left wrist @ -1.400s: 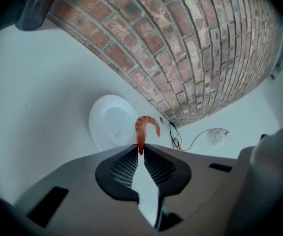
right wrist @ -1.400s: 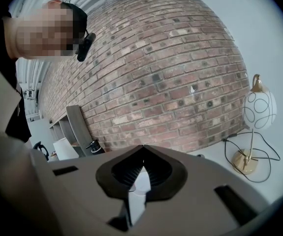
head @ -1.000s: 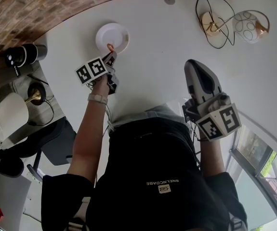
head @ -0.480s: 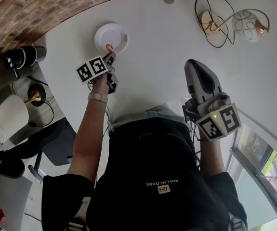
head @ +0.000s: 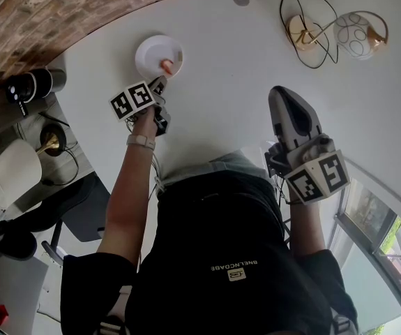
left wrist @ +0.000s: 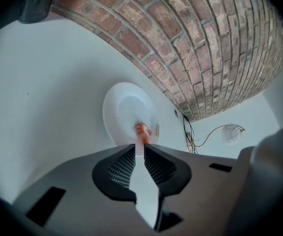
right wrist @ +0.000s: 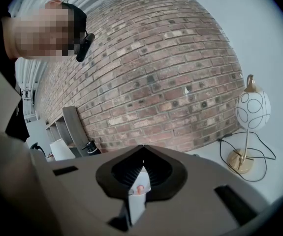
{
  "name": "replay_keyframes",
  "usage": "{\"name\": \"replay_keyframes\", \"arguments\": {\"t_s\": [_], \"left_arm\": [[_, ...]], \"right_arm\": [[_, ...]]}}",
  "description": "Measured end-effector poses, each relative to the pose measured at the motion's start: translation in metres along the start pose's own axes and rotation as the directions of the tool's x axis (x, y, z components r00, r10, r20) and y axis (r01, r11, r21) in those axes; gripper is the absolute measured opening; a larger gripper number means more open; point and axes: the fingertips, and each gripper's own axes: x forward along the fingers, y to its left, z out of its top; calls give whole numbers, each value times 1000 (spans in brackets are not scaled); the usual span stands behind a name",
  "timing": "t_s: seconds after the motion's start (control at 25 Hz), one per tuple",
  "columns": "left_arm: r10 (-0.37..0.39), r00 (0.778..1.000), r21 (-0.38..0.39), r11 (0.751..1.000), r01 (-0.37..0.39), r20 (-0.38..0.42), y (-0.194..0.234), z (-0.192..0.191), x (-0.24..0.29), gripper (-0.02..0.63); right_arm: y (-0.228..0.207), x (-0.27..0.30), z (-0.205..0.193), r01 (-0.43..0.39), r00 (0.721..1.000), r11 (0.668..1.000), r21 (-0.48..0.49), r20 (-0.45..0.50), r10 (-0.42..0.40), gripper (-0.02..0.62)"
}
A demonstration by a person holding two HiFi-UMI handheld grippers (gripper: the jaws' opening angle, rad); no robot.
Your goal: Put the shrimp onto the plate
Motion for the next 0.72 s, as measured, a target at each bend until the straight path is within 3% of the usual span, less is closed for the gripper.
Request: {"name": "replay_keyframes", "arguments": {"t_s": [0.72], "left_arm": [[22,999,48,999,-24,29,-3,7,-12,38]], "right_arm": [[2,-5,2,-1,1000,1000,-1,13,1,3]]}}
